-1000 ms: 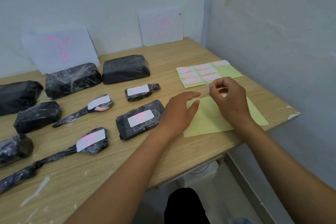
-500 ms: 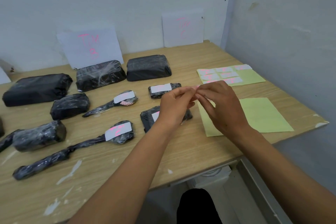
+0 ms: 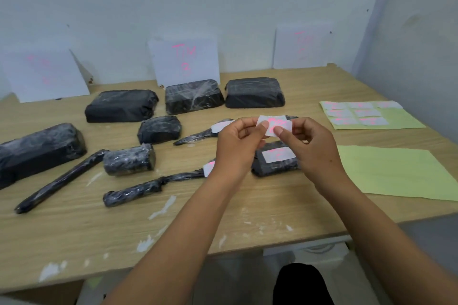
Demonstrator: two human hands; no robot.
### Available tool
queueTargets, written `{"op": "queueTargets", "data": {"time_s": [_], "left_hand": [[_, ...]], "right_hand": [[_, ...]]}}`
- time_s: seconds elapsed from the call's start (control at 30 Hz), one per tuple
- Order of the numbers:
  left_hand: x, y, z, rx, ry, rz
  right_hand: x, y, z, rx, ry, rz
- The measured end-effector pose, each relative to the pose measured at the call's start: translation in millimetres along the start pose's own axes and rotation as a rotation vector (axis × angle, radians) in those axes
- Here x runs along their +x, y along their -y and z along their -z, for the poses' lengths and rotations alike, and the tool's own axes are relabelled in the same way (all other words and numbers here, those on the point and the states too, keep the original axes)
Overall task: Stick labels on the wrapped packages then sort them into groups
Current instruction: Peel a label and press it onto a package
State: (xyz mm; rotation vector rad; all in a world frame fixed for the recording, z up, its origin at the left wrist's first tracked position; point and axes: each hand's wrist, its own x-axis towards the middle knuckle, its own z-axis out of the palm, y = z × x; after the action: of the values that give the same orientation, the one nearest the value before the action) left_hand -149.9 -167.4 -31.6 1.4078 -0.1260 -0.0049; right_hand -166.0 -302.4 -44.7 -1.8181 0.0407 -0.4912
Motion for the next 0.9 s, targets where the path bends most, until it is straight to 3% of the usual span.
{"op": "queueTargets", "data": {"time_s": [0.13,0.43,0.9], "left_hand": [[-0.6,-2.9,22.9,-0.001,-0.042,-0.016],[36.4,-9.6,38.5,0.095,-0.125,-0.063],[173.1,-9.6,14.6,0.307,-0.122,-0.071]], "right_hand": [[-1.7,7.9,-21.6,0.117,-0.015,-0.024],[30.0,18.0,-39.0,0.132,-0.08,-0.092],[169.6,-4.7,-42.9,-0.088,-0.092,-0.154]]}}
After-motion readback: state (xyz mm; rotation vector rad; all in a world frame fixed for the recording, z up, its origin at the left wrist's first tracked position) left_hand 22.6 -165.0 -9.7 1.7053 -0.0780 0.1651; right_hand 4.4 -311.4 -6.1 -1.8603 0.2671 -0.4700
